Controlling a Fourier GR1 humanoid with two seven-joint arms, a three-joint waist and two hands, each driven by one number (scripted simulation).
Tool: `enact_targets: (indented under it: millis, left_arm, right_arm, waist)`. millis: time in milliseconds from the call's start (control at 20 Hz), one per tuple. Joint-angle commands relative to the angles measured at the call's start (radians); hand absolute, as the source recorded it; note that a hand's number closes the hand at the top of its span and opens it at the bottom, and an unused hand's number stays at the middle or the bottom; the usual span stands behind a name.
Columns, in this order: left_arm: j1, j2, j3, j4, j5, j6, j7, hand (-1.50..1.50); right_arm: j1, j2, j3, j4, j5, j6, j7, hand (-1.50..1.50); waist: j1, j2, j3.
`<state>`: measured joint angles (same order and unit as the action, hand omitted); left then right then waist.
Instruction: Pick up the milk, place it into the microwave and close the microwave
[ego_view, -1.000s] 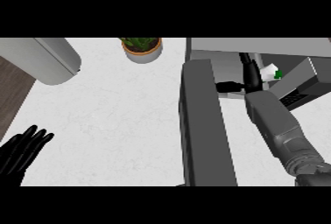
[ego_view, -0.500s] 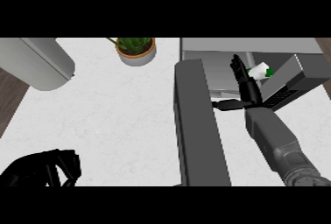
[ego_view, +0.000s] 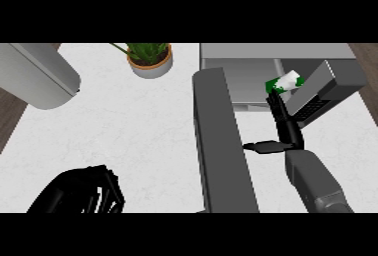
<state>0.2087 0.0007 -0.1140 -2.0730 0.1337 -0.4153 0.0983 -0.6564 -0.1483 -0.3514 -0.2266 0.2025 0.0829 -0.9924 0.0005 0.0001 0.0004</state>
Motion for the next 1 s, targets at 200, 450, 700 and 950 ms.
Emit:
enact_targets:
  millis: [200,450,700,950]
  left_arm:
    - [-0.095,-0.001,-0.124,0.16,-0.158,0.088,-0.124,1.5]
    - [-0.184,-0.001,-0.275,0.204,-0.243,0.161,-0.091,1.5]
    - [-0.339,-0.001,-0.322,0.5,-0.27,0.224,-0.181,1.5]
    - [-0.468,-0.001,-0.392,0.719,-0.292,0.307,-0.211,1.5]
  right_arm:
    - [0.229,0.016,0.037,-0.196,-0.042,0.065,-0.017,-1.5]
    - [0.359,-0.08,0.047,-0.328,-0.071,0.15,-0.002,-1.5]
    - [0.502,-0.073,0.087,-0.508,-0.095,0.195,0.02,-1.5]
    - [0.629,-0.071,0.133,-0.677,-0.11,0.213,0.032,-1.5]
  waist:
    - [-0.029,-0.009,-0.003]
    - [-0.025,-0.006,-0.002]
    - [-0.044,-0.005,-0.003]
    - [-0.042,-0.001,-0.003]
